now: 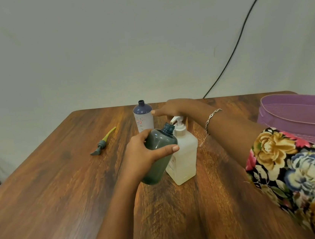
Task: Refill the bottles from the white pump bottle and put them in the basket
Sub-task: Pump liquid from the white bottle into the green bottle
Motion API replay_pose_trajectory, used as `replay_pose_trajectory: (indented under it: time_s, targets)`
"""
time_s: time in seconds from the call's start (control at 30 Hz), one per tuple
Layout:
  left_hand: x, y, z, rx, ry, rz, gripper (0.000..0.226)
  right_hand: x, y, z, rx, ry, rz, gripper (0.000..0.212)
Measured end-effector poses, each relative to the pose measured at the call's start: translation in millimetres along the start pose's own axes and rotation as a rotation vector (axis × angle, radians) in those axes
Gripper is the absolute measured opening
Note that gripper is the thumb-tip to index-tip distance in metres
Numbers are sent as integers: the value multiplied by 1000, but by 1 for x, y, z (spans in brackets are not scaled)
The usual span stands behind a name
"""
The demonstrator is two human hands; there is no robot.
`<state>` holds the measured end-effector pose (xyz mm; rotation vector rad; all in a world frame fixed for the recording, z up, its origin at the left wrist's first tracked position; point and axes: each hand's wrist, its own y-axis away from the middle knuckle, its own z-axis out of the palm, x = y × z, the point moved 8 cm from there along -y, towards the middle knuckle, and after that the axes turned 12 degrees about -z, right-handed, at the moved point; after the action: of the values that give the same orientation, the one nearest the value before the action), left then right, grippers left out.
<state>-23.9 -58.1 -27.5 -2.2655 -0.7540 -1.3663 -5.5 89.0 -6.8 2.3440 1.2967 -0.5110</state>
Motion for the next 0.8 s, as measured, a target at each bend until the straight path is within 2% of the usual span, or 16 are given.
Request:
replay_pose_trajectory:
  time_s: [0.07, 0.17, 0.23, 0.3, 0.43, 0.57, 0.7, 0.8]
  targets:
    - [0, 0, 2, -1, 6, -1, 88, 4, -4, -3, 72, 102, -4, 51]
    - [-4, -2, 6, -21, 9, -4, 88, 8, -7, -9, 203, 242, -6, 50]
    - [-6, -3, 7, -21, 7, -13, 92, 6, -7, -10, 228, 263, -24, 50]
    - [-5, -2, 6, -19, 3, -17, 93, 6, -7, -9, 181, 230, -23, 52]
    - [-4, 1, 3, -28, 22, -14, 75, 2, -1, -3, 37, 58, -11, 60]
    - [-2, 0, 0, -10, -2, -14, 84, 3, -2, -2, 45, -20, 9, 63]
    - [-1, -1, 5, -24, -5, -13, 83, 5, -5, -8, 183, 247, -14, 54]
    - [0, 0, 5, -6, -4, -13, 86, -1, -2, -10, 245, 349, -61, 50]
